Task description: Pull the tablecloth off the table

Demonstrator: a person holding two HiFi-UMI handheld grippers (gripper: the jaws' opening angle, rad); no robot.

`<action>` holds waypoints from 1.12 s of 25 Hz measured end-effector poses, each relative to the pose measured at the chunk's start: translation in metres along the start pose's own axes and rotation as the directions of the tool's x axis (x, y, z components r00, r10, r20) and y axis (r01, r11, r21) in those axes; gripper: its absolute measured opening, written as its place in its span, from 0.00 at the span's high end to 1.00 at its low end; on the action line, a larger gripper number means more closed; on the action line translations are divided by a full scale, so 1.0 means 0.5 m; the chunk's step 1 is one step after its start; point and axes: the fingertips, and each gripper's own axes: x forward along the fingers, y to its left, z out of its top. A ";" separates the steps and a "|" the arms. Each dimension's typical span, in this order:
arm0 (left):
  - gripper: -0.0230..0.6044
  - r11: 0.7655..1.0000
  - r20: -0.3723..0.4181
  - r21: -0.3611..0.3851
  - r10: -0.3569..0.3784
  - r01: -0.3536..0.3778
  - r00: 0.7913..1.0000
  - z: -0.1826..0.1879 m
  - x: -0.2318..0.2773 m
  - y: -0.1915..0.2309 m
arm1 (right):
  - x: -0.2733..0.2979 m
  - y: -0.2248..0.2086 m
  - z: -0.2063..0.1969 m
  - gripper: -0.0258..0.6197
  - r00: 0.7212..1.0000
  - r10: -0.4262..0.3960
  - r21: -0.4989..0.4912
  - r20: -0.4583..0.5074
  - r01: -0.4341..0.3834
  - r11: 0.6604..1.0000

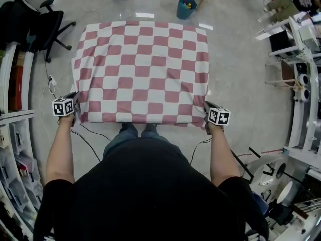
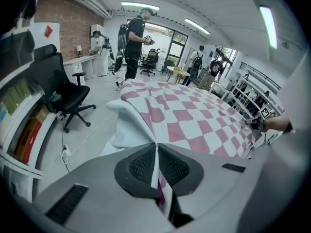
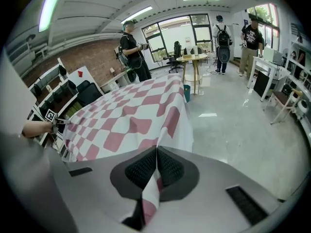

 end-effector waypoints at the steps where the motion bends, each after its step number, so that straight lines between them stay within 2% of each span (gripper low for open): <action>1: 0.93 1.000 0.010 -0.008 -0.002 0.002 1.000 0.001 -0.005 -0.006 | -0.001 0.006 0.005 0.91 1.000 0.014 -0.001 0.008 -0.014 1.000; 5: 0.93 1.000 0.044 -0.013 -0.009 0.010 0.999 -0.030 -0.027 -0.052 | -0.023 0.001 -0.019 0.91 0.998 0.046 -0.009 0.046 -0.045 0.999; 9: 0.93 1.000 0.046 -0.014 -0.007 0.008 0.999 -0.055 -0.067 -0.093 | -0.066 -0.002 -0.050 0.91 0.996 0.065 -0.009 0.064 -0.064 0.998; 15: 0.93 0.995 0.102 -0.045 -0.085 0.090 0.991 -0.063 -0.105 -0.099 | -0.108 0.044 -0.072 0.91 0.990 0.068 -0.001 0.125 -0.069 0.998; 17: 0.93 0.991 0.128 -0.043 -0.119 0.125 0.985 -0.061 -0.122 -0.107 | -0.125 0.062 -0.067 0.91 0.986 0.064 0.002 0.151 -0.065 0.998; 22: 0.93 0.979 0.194 -0.006 -0.198 0.203 0.961 -0.097 -0.182 -0.136 | -0.182 0.111 -0.126 0.91 0.970 0.045 0.027 0.237 -0.053 0.998; 28: 0.93 0.961 0.258 0.004 -0.267 0.275 0.929 -0.096 -0.257 -0.152 | -0.248 0.162 -0.131 0.91 0.953 0.022 0.046 0.301 -0.038 0.998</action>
